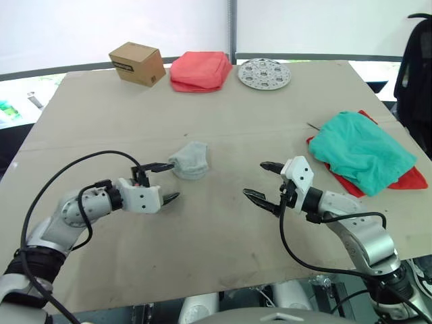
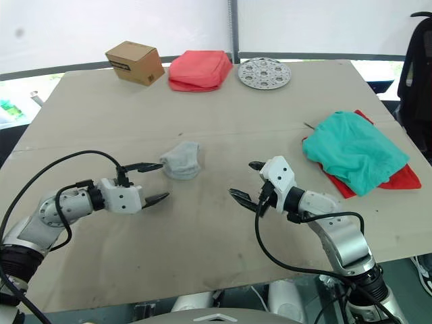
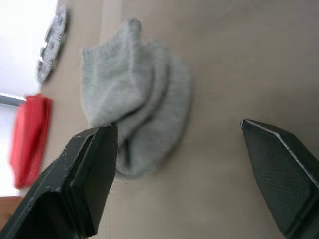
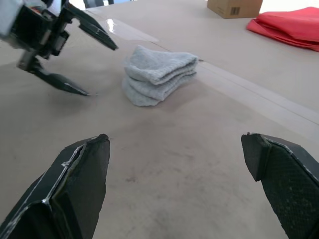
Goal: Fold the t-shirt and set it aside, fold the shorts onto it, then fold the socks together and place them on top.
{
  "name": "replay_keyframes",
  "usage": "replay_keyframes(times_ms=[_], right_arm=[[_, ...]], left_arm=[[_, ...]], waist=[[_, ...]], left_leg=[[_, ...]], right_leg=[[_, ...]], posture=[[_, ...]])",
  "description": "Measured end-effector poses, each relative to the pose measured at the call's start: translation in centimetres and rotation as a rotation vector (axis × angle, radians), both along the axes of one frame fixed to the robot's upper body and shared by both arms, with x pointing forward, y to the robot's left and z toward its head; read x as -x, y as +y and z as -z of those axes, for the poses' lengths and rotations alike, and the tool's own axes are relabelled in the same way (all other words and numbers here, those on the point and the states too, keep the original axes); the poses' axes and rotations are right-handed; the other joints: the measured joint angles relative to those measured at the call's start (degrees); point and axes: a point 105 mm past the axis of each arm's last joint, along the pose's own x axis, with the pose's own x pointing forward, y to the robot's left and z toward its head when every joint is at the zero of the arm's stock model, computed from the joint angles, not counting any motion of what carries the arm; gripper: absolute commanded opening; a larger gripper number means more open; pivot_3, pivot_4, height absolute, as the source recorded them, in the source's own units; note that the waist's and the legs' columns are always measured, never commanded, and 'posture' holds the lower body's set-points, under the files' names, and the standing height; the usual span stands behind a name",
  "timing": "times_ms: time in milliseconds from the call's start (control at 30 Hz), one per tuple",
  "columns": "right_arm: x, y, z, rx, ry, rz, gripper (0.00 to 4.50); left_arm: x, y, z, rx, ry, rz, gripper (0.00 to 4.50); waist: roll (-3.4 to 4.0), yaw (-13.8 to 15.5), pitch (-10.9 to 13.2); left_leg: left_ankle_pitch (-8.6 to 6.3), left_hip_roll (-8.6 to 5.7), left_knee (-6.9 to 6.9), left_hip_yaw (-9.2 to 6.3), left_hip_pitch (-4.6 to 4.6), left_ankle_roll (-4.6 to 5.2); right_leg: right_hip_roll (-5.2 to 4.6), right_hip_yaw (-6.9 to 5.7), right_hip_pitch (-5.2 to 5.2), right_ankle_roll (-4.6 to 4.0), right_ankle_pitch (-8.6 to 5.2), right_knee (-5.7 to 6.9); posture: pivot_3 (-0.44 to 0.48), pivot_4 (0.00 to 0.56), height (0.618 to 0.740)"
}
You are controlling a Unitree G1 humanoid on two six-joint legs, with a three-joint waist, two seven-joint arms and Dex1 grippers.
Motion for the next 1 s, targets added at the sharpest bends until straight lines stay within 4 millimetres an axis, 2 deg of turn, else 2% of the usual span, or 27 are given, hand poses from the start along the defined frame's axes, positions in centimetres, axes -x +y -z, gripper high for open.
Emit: replay_keyframes(times_ms=[33,100,133,167,233,267,300,367,500,600,633,767,867,967,1000], right_arm=[[0.0,0.0,0.1,-0.005,0.005,-0.005,4.5],[0.0,0.1,0.1,-0.009,0.009,-0.009,4.5],[0.0,0.1,0.1,-0.012,0.009,-0.012,4.5],[0.0,0.1,0.1,-0.015,0.012,-0.016,4.5],[0.1,0.1,0.1,-0.014,0.013,-0.017,4.5],[0.1,0.0,0.2,-0.013,0.015,-0.015,4.5],[0.1,0.1,0.2,-0.017,0.017,-0.016,4.5],[0.1,0.0,0.2,-0.02,0.021,-0.013,4.5],[0.0,-0.1,0.2,-0.014,0.026,0.003,4.5],[-0.2,0.2,-0.1,-0.02,0.019,0.01,4.5],[-0.4,0.5,-0.6,-0.029,0.011,0.014,4.5],[-1.3,2.0,-2.5,-0.073,-0.031,0.006,4.5],[-2.4,2.7,-2.6,-0.097,-0.011,0.027,4.5],[-2.9,3.2,-2.2,-0.118,0.033,0.031,4.5],[-3.1,3.4,-2.1,-0.122,0.046,0.032,4.5]], left_arm=[[-0.4,0.2,-0.9,0.149,0.125,-0.095,3.92],[-0.9,0.1,-2.5,0.303,0.225,-0.16,3.53],[-1.2,-0.2,-3.4,0.385,0.274,-0.184,3.15],[-1.7,-1.1,-4.9,0.514,0.345,-0.198,2.57],[-2.1,-2.1,-5.7,0.586,0.379,-0.199,1.75],[-2.8,-3.0,-6.1,0.648,0.393,-0.204,1.41],[-3.5,-3.9,-6.2,0.701,0.405,-0.215,0.88],[-4.4,-5.4,-5.5,0.746,0.433,-0.233,0.1],[-6.7,-7.6,-2.9,0.715,0.407,-0.305,0.1],[-7.5,-7.4,1.1,0.639,0.425,-0.404,0.1],[-7.7,-7.3,1.8,0.63,0.416,-0.413,0.1],[-8.0,-7.4,2.5,0.606,0.398,-0.407,0.1],[-7.9,-7.6,2.7,0.632,0.403,-0.39,0.1],[-6.8,-7.5,2.0,0.732,0.474,-0.354,0.1],[-6.1,-7.3,1.6,0.763,0.514,-0.338,0.71]], waist=[[-0.06,0.26,0.06],[-0.07,0.31,0.07],[-0.07,0.3,0.07],[-0.07,0.31,0.07],[-0.09,0.2,0.06],[-0.13,0.27,0.03],[-0.18,0.3,0.01],[-0.22,-0.1,-0.02],[-0.18,-0.16,-0.03],[-0.18,-0.39,-0.03],[-0.19,-0.39,-0.03],[-0.04,-0.21,-0.25],[-0.03,-0.18,-0.49],[-0.02,-0.36,-0.46],[-0.02,-0.46,-0.42]], left_leg=[[0.0,-0.01,0.1,-0.09,-0.07,0.0],[0.0,-0.02,0.2,-0.15,-0.06,0.0],[0.0,-0.09,0.22,-0.14,-0.02,0.01],[0.0,-0.14,0.24,-0.17,-0.02,0.01],[0.0,-0.19,0.24,-0.18,0.03,0.01],[0.0,-0.23,0.25,-0.24,0.06,0.01],[0.01,-0.31,0.25,-0.29,0.07,0.01],[0.01,-0.37,0.2,-0.34,0.13,0.01],[0.01,-0.38,0.11,-0.35,0.21,0.0],[0.01,-0.37,0.09,-0.32,0.22,0.0],[0.01,-0.36,0.09,-0.32,0.23,0.0],[0.0,-0.38,0.09,-0.31,0.4,0.0],[0.0,-0.39,0.11,-0.28,0.43,0.0],[0.0,-0.27,0.11,-0.3,0.34,0.0],[0.0,-0.26,0.09,-0.32,0.26,0.0]], right_leg=[[0.01,-0.08,0.03,-0.03,-0.02,0.0],[0.02,-0.12,0.11,-0.03,-0.04,-0.04],[0.02,-0.11,0.16,-0.01,-0.05,-0.05],[0.02,-0.11,0.19,0.05,-0.07,-0.06],[0.04,-0.08,0.23,0.11,-0.04,-0.05],[0.08,-0.09,0.29,0.13,-0.03,-0.05],[0.13,-0.09,0.35,0.12,-0.03,-0.05],[0.19,-0.07,0.44,0.12,-0.03,-0.03],[0.26,-0.05,0.46,0.12,-0.04,-0.05],[0.3,0.03,0.45,0.12,-0.04,-0.05],[0.31,0.02,0.44,0.11,-0.05,-0.04],[0.25,0.03,0.61,0.08,-0.07,-0.06],[0.2,0.08,0.62,0.05,-0.08,-0.07],[0.18,0.08,0.54,0.09,-0.05,-0.05],[0.2,0.07,0.46,0.09,-0.05,-0.03]], posture=[[0.0,0.15,0.74],[0.0,0.15,0.74],[0.0,0.15,0.74],[0.0,0.15,0.74],[0.0,0.15,0.74],[0.0,0.15,0.74],[0.0,0.15,0.74],[0.0,0.15,0.74],[0.0,0.15,0.74],[0.0,0.15,0.74],[0.0,0.15,0.74],[0.0,0.15,0.74],[0.0,0.15,0.74],[0.0,0.15,0.74],[0.0,0.15,0.74]])
